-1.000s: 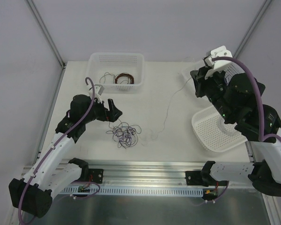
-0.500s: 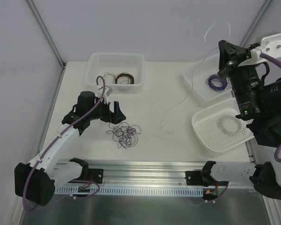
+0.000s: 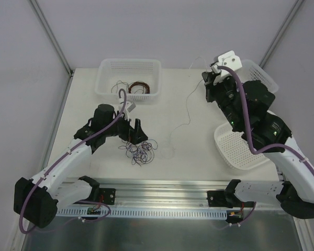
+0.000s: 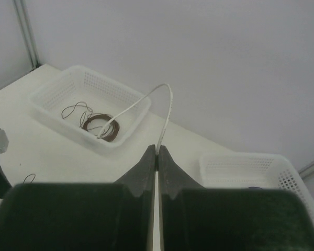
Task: Untangle the cables
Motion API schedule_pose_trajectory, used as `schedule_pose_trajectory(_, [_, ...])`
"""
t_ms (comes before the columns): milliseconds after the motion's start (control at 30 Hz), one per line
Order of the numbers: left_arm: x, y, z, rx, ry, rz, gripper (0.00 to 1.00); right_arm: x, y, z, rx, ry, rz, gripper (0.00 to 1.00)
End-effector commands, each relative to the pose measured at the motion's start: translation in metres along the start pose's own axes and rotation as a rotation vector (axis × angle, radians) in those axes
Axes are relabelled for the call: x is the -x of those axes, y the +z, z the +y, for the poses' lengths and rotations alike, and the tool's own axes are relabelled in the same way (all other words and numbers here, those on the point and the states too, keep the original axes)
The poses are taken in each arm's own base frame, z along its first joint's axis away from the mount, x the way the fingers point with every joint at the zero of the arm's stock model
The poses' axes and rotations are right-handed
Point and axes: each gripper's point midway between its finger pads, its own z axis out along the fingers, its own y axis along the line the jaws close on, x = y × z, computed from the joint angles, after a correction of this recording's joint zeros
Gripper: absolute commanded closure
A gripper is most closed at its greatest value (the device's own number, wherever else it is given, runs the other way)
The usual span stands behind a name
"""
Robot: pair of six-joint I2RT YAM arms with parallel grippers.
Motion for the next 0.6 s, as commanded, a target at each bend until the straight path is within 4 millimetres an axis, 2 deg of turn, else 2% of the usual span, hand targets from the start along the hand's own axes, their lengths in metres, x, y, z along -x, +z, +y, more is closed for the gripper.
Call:
schedule_pose_trajectory(0, [-0.002,0.013,-0.031,-0.087,0.096,0.020,0.05,0.022,-0.015,-0.003,0.039,0.115,-0.065,0.99])
schedule_pose_trajectory(100, [-0.005,0.032,-0.029,-0.051,0.085,0.066,0.08,0.025,-0.021,-0.002,0.062,0.125,-0.072,0.99])
schedule_pose_trajectory(133, [0.001,0.036,-0.030,-0.042,0.091,0.059,0.09,0.026,-0.023,-0.003,0.065,0.128,-0.077,0.99])
schedule_pose_trajectory(200, [-0.004,0.052,-0.020,-0.002,0.069,0.103,0.11,0.024,-0.026,-0.002,0.076,0.130,-0.071,0.99])
schedule_pose_trajectory(267, [0.003,0.062,-0.019,0.014,0.034,0.110,0.14,0.025,-0.030,-0.004,0.083,0.135,-0.078,0.99])
schedule_pose_trajectory(300, [-0.006,0.075,-0.015,0.024,0.012,0.154,0.15,0.023,-0.031,-0.003,0.087,0.138,-0.073,0.99])
schedule_pose_trajectory(367, [-0.003,0.086,-0.016,0.029,-0.036,0.172,0.19,0.023,-0.035,-0.003,0.097,0.143,-0.078,0.99])
schedule_pose_trajectory(400, [-0.013,0.097,-0.013,0.032,-0.066,0.215,0.21,0.022,-0.036,-0.003,0.097,0.147,-0.078,0.99])
schedule_pose_trajectory(433, [-0.011,0.103,-0.020,0.022,-0.087,0.219,0.22,0.022,-0.037,-0.003,0.102,0.147,-0.079,0.99])
schedule_pose_trajectory(500, [-0.024,0.116,-0.024,0.006,-0.107,0.276,0.27,0.022,-0.040,-0.005,0.100,0.149,-0.081,0.99])
schedule_pose_trajectory(567, [-0.028,0.125,-0.036,-0.032,-0.092,0.303,0.30,0.023,-0.042,-0.007,0.097,0.150,-0.086,0.99])
